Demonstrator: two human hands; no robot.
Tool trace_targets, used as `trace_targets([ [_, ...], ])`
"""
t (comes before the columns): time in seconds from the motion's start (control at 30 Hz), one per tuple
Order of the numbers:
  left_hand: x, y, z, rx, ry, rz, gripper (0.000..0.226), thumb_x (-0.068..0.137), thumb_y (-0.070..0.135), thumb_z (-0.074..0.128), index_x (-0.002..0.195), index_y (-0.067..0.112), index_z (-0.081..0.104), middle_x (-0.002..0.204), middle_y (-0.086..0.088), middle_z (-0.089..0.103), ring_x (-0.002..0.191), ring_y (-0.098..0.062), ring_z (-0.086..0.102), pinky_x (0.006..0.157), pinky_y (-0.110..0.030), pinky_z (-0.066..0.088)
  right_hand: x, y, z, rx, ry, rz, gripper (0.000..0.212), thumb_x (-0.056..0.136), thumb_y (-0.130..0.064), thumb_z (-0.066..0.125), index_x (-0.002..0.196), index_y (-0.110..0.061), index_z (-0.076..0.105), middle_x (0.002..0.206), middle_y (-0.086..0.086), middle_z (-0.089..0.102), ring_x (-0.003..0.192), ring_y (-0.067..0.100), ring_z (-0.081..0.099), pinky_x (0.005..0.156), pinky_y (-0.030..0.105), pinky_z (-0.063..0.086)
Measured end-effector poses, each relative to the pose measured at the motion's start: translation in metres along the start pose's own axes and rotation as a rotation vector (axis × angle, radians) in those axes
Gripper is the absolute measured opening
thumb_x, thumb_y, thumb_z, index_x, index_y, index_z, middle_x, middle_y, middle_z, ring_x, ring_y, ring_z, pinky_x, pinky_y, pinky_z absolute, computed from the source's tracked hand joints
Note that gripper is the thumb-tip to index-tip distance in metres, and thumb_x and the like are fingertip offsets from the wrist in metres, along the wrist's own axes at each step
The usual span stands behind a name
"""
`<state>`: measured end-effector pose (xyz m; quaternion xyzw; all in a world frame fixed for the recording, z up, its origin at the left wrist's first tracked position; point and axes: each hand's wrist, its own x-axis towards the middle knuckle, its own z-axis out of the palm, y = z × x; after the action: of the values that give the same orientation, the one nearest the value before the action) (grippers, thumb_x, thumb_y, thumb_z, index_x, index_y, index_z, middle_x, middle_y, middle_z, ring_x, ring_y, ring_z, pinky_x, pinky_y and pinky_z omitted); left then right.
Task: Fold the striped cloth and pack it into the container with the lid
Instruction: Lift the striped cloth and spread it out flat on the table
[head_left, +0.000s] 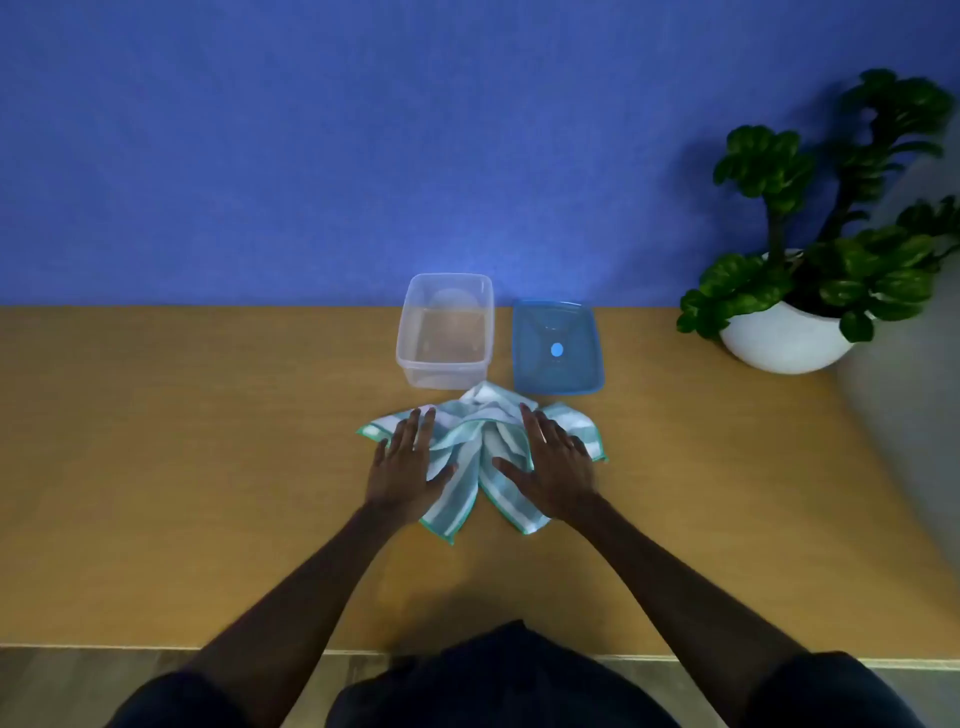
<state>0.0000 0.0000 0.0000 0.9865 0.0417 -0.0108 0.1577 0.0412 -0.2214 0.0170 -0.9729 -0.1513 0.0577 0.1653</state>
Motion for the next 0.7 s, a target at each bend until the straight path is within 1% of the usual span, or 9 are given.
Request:
trace_targets([
  [0.03,-0.001,-0.002,0.001,-0.007,-0.037,-0.015,0.086,0.081,0.069,0.027,0.152,0.024,0.008,0.160,-0.007,0.021,0.144,-0.029,0.028,0.112,-0.051,0.031,0.000,0.000,0.002,0.014,-0.005,0.005,0.091,0.083,-0.073,0.038,0.154,-0.023,0.014,0.155,0.009,0.035,0.137,0.028,0.041,0.107,0.047,0.036],
  [0.1,-0.002,-0.007,0.006,0.021,-0.050,-0.031,0.086,0.080,0.071,0.022,0.152,0.028,0.007,0.161,-0.006,0.017,0.145,-0.028,0.024,0.113,-0.050,0.029,-0.001,0.002,0.007,0.013,0.012,0.011,0.089,0.085,-0.070,0.045,0.153,-0.021,0.017,0.152,0.009,0.040,0.135,0.029,0.044,0.104,0.046,0.040],
  [0.2,-0.004,-0.011,0.014,0.030,-0.077,-0.046,0.083,0.080,0.071,0.021,0.152,0.031,0.011,0.162,-0.005,0.014,0.146,-0.027,0.023,0.112,-0.049,0.028,-0.003,0.003,0.013,0.027,-0.027,0.037,0.085,0.086,-0.064,0.051,0.152,-0.018,0.022,0.150,0.008,0.042,0.134,0.030,0.044,0.104,0.045,0.040],
  [0.33,-0.003,-0.013,0.017,0.039,-0.085,-0.043,0.075,0.083,0.067,0.023,0.149,0.033,0.022,0.158,-0.007,0.024,0.143,-0.027,0.030,0.110,-0.049,0.032,-0.002,0.002,0.017,0.057,0.009,0.049,0.077,0.084,-0.057,0.058,0.145,-0.014,0.038,0.139,0.009,0.054,0.125,0.033,0.052,0.097,0.047,0.045],
  [0.4,-0.002,-0.012,0.017,0.038,-0.042,-0.049,0.069,0.084,0.062,0.025,0.144,0.029,0.035,0.153,-0.010,0.036,0.137,-0.030,0.039,0.106,-0.050,0.036,-0.001,0.003,0.019,0.061,0.017,0.045,0.066,0.084,-0.049,0.061,0.138,-0.013,0.047,0.134,0.010,0.057,0.120,0.034,0.056,0.094,0.047,0.048],
  [0.47,-0.001,-0.011,0.016,0.046,0.042,-0.041,0.059,0.087,0.053,0.031,0.134,0.022,0.049,0.142,-0.012,0.049,0.127,-0.032,0.051,0.100,-0.049,0.042,0.000,0.004,0.018,0.068,0.037,0.043,0.051,0.084,-0.039,0.063,0.128,-0.012,0.056,0.128,0.010,0.061,0.114,0.035,0.059,0.090,0.045,0.049],
  [0.57,0.006,-0.011,0.014,0.058,0.085,-0.036,0.042,0.088,0.038,0.050,0.124,0.018,0.056,0.133,-0.012,0.056,0.118,-0.034,0.056,0.095,-0.047,0.045,0.003,0.004,0.014,0.086,0.086,0.057,0.032,0.083,-0.025,0.063,0.112,-0.010,0.064,0.114,0.009,0.067,0.101,0.034,0.065,0.085,0.042,0.050],
  [0.63,0.011,-0.011,0.011,0.060,0.087,-0.038,0.040,0.082,0.031,0.064,0.119,0.016,0.059,0.130,-0.012,0.059,0.115,-0.034,0.058,0.094,-0.047,0.046,0.005,0.005,0.010,0.100,0.130,0.063,0.025,0.082,-0.021,0.065,0.103,-0.008,0.067,0.104,0.010,0.070,0.092,0.034,0.067,0.081,0.040,0.051],
  [0.7,0.014,-0.011,0.009,0.063,0.081,-0.033,0.040,0.075,0.025,0.071,0.113,0.014,0.063,0.122,-0.012,0.063,0.110,-0.032,0.061,0.091,-0.045,0.048,0.006,0.007,0.006,0.104,0.161,0.066,0.022,0.082,-0.019,0.065,0.101,-0.007,0.068,0.100,0.010,0.071,0.088,0.035,0.068,0.079,0.040,0.051],
])
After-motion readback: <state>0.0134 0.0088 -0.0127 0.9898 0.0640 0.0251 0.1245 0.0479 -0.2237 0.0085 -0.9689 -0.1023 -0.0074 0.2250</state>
